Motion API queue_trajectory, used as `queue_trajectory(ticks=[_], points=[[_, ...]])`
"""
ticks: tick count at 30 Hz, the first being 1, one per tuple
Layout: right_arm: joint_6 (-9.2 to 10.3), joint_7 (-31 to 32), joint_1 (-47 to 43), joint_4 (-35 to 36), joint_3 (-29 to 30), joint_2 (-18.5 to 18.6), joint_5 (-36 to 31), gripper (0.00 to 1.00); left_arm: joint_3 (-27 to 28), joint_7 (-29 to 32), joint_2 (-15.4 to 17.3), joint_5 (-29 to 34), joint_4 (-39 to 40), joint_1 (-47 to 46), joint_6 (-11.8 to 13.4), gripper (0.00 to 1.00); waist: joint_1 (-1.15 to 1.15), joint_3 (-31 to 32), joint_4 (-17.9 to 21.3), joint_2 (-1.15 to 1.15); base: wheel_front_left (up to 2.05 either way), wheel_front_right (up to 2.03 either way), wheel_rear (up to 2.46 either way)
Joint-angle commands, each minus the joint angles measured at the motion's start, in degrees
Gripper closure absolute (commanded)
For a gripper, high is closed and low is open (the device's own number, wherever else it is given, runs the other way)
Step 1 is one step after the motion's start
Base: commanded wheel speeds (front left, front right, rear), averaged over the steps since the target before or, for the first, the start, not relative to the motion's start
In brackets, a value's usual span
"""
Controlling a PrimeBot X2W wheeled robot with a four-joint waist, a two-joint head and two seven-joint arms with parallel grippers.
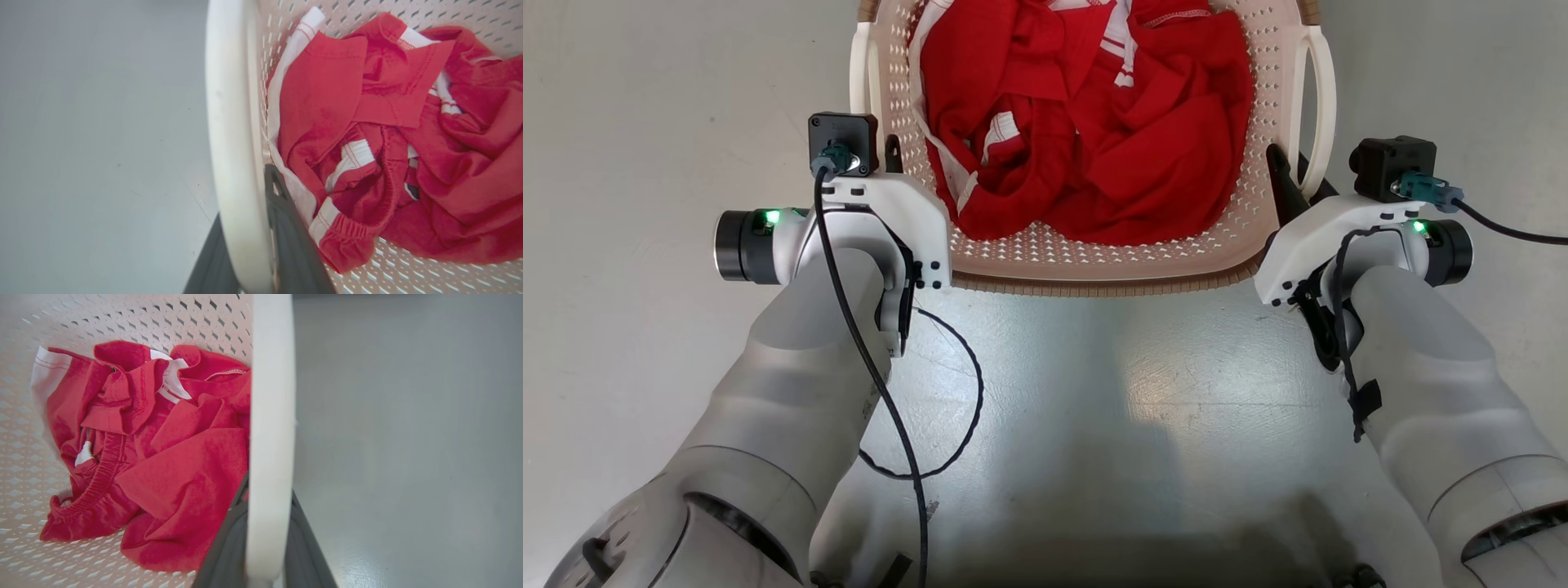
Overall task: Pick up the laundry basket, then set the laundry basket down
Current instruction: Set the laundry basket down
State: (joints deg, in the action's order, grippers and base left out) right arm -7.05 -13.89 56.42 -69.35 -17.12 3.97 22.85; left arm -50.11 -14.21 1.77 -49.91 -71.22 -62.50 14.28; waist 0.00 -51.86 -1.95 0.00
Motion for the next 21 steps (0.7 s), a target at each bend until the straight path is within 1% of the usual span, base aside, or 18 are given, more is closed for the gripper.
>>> queue_trajectory(ticks=[1, 5, 6, 7, 8, 9, 10, 21], points=[[-0.44, -1.1, -3.34, 0.39, -1.5, -1.09, 0.32, 1.0, 0.98, -0.79, 2.15, 0.23, -0.62, 0.73, 0.39, 1.0, 0.0, -0.02, 0.02, 0.0, 0.0, 0.0, 0.0], [-0.44, -1.1, -3.33, 0.09, -2.04, -1.09, 1.05, 1.0, 1.04, -0.79, 1.99, 0.14, -1.11, 0.64, 0.18, 1.0, 0.0, -0.18, 0.14, 0.0, 0.0, 0.0, 0.0], [-0.44, -1.1, -3.28, -0.13, -1.99, -1.09, 1.32, 1.0, 1.13, -0.79, 1.96, 0.15, -1.15, 0.48, 0.24, 0.76, 0.0, -0.27, 0.19, 0.0, 0.0, 0.0, 0.0], [-0.44, -1.1, -3.19, -0.38, -1.83, -1.09, 1.65, 0.75, 1.32, -0.79, 1.95, 0.23, -1.04, 0.24, 0.46, 0.65, 0.0, -0.38, 0.2, 0.0, 0.0, 0.0, 0.0], [-0.44, -1.1, -3.08, -0.6, -1.72, -1.09, 1.86, 0.55, 1.48, -0.79, 1.93, 0.26, -0.99, 0.18, 0.51, 0.05, 0.0, -0.48, 0.21, 0.0, 0.0, 0.0, 0.0], [-0.44, -1.1, -3.03, -0.83, -1.66, -1.09, 2.01, 0.07, 1.6, -0.79, 1.88, 0.17, -1.04, 0.28, 0.34, 0.0, 0.0, -0.55, 0.23, 0.0, 0.0, 0.0, 0.0], [-0.44, -1.1, -2.95, -1.05, -1.59, -1.09, 1.99, 0.0, 1.64, -0.79, 1.84, 0.17, -1.09, 0.33, 0.29, 0.0, 0.0, -0.61, 0.26, 0.0, 0.0, 0.0, 0.0], [-0.44, -1.11, -2.38, -1.82, 1.06, -1.09, 0.31, 0.0, 2.59, -0.79, 1.46, 0.39, -0.9, 0.62, 0.03, 0.0, 0.0, -1.38, 0.29, 0.0, 0.0, 0.0, 0.0]])
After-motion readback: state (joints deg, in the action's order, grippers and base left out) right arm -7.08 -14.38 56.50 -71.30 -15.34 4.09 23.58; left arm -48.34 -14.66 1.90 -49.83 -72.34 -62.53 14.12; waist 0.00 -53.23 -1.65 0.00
